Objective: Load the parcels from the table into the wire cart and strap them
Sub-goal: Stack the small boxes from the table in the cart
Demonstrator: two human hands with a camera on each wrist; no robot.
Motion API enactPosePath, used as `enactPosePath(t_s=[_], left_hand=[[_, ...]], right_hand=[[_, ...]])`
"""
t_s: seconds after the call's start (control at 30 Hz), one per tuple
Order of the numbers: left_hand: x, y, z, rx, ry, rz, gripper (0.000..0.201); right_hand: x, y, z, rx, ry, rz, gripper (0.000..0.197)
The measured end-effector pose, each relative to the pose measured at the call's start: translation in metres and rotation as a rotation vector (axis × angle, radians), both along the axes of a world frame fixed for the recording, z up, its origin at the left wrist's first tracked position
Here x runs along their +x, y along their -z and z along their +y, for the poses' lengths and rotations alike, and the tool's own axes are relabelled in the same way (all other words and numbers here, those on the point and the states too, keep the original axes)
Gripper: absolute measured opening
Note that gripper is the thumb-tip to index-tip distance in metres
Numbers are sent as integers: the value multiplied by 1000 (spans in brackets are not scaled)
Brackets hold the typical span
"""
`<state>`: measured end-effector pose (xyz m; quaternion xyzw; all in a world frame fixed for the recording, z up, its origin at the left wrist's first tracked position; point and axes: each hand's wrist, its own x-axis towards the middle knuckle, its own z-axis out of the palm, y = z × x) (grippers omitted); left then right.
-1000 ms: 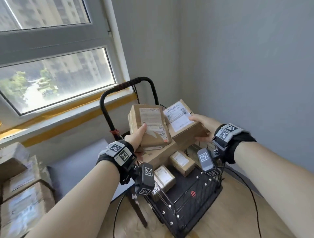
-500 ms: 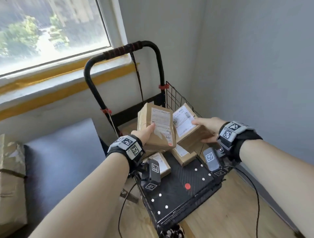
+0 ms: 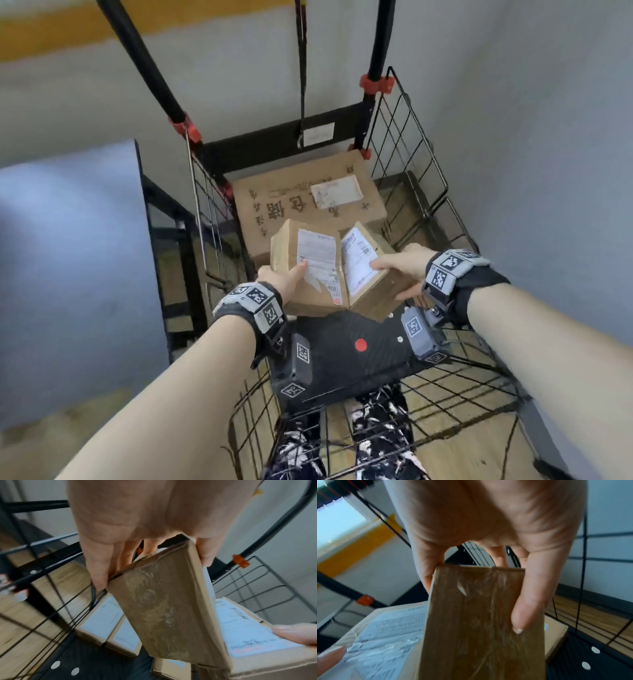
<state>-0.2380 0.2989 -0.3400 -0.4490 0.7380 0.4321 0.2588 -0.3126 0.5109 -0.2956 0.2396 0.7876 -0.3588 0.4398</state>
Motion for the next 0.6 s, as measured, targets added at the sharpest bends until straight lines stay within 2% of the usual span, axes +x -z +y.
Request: enactPosePath(t_s=[0.07,0.17,0.2,0.27,0.37,0.5,0.53,0.6], left_hand=[[7,26,2,-12,-37,-78,81],[15,60,6,-17,-93,-192,81],[18,71,7,-15,-111,-227,80],[24,91,8,3,-128,-291,80],[37,116,14,67,-128,-379,97],[60,142,29,95,-67,-465,100],[63,147,33,115,-53,-495,98],[68,160,37,139,-50,-516,84]], right_hand=[[-7,29,-4,8,-54,-69,65],[-13,72,-7,0,-123,-184,37],[-14,87,-7,-3,-151,-220,34],[-12,117,-6,3,-212,-285,38],[-6,154,-1,21,-299,-419,50],[4,180,9,83,-445,-488,48],[7,185,11,98,-497,-523,49],[11,196,12,134,-560,-552,54]])
